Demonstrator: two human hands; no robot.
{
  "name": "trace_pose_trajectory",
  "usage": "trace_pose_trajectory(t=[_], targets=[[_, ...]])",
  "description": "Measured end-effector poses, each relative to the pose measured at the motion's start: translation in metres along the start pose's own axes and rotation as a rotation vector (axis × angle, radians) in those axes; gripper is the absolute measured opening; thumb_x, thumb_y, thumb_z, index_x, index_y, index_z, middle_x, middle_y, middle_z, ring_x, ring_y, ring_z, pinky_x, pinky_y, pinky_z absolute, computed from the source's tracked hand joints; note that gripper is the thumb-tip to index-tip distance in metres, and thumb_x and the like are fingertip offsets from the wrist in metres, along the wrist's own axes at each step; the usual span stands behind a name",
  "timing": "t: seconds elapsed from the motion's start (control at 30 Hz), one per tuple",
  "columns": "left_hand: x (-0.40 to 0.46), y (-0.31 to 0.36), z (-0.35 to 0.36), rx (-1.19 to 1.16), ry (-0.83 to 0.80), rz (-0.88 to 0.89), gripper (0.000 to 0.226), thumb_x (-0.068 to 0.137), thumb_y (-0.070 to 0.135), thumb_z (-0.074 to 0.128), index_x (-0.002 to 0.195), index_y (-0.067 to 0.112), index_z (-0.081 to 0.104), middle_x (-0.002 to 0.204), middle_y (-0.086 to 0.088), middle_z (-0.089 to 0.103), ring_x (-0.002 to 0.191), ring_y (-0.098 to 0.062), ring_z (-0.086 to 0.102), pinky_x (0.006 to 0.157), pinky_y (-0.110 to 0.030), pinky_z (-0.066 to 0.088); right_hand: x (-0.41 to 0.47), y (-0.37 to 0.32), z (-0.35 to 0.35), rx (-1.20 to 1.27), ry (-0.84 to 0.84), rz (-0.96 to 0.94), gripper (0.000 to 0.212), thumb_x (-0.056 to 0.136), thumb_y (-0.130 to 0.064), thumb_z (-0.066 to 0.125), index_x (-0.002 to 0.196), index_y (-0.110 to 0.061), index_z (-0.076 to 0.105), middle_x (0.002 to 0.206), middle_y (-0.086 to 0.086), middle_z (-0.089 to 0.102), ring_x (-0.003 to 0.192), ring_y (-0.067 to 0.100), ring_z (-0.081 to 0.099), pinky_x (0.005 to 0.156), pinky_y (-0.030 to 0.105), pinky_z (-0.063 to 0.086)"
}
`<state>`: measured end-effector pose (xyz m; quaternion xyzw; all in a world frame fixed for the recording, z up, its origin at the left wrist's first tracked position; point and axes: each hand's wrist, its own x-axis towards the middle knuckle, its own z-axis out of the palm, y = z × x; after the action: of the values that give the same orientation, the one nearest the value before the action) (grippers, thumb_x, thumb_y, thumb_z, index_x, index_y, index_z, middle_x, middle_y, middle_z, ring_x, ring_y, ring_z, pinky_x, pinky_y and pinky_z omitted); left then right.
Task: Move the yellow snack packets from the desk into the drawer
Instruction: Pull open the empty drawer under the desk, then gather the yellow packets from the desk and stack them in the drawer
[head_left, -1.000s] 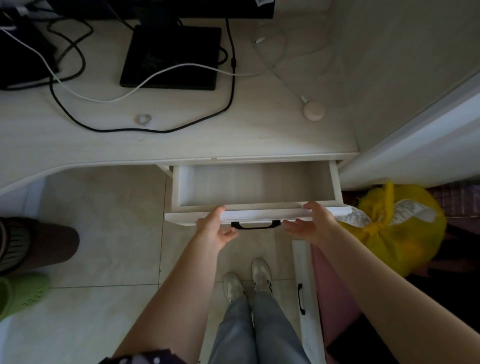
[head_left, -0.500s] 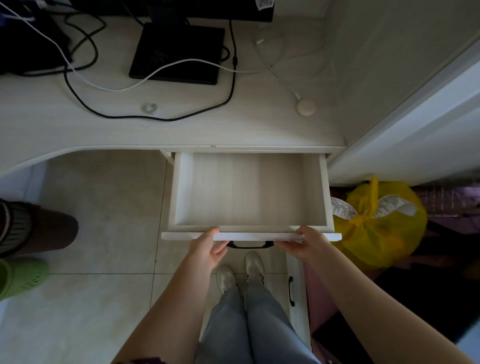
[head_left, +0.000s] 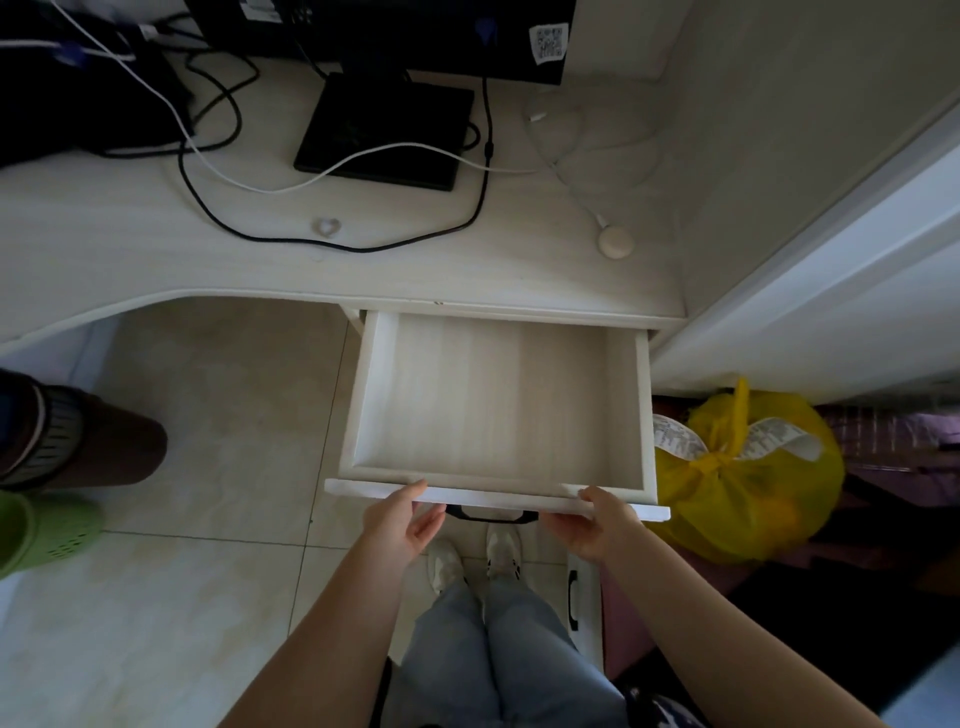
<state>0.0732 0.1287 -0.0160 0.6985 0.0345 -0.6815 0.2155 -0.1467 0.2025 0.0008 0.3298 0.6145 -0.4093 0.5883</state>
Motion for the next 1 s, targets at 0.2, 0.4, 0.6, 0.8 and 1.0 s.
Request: trace_pose_trajectory(t=[0.2, 0.4, 0.6, 0.8, 1.0], targets=[[-0.013, -0.007, -0.015, 0.021, 0.082, 0.088, 0.005, 0.091, 0.002, 0.058, 0.092, -0.002, 0.061, 0.088, -0.016, 0.068, 0.078, -0.028, 0.07, 0.074, -0.033, 0.056, -0.041, 0.016, 0.039, -0.455, -0.178, -0.009, 0.023, 0.096, -0.012, 0.051, 0.116, -0.013, 0.04, 0.078, 0.012, 0.042, 0.055, 0.026, 0.053, 0.034, 0.021, 0.047], [-0.032, 0.004, -0.046, 0.176, 0.257, 0.462, 0.019, 0.09, 0.005, 0.053, 0.106, 0.011, 0.063, 0.088, -0.011, 0.068, 0.07, -0.023, 0.066, 0.057, -0.025, 0.051, -0.054, 0.03, 0.096, -0.891, -0.159, -0.279, 0.024, 0.09, -0.013, 0.061, 0.112, -0.004, 0.056, 0.101, 0.011, 0.052, 0.098, 0.029, 0.058, 0.079, 0.037, 0.053], [-0.059, 0.013, -0.089, 0.447, 0.446, 0.767, 0.025, 0.092, 0.008, 0.055, 0.115, 0.017, 0.06, 0.101, 0.001, 0.068, 0.076, -0.008, 0.063, 0.059, -0.022, 0.046, -0.06, 0.06, 0.146, -1.321, -0.24, -0.755, 0.049, 0.09, -0.019, 0.052, 0.137, -0.018, 0.037, 0.13, 0.002, 0.051, 0.099, 0.017, 0.055, 0.059, 0.02, 0.039], [-0.068, 0.024, -0.145, 0.439, 0.558, 0.766, 0.027, 0.091, 0.012, 0.056, 0.117, 0.02, 0.058, 0.098, 0.007, 0.065, 0.077, 0.002, 0.059, 0.062, -0.015, 0.045, -0.065, 0.119, 0.195, -1.659, -0.409, -1.002, 0.042, 0.093, -0.016, 0.053, 0.133, -0.01, 0.043, 0.13, 0.009, 0.053, 0.112, 0.024, 0.054, 0.081, 0.024, 0.039], [-0.068, 0.055, -0.223, 0.424, 0.671, 0.751, 0.026, 0.091, 0.018, 0.056, 0.117, 0.023, 0.058, 0.093, 0.009, 0.063, 0.075, -0.002, 0.059, 0.064, -0.023, 0.048, -0.078, 0.192, 0.254, -1.823, -0.569, -1.1, 0.043, 0.093, -0.013, 0.051, 0.134, -0.007, 0.041, 0.13, 0.01, 0.05, 0.114, 0.023, 0.05, 0.092, 0.026, 0.038]])
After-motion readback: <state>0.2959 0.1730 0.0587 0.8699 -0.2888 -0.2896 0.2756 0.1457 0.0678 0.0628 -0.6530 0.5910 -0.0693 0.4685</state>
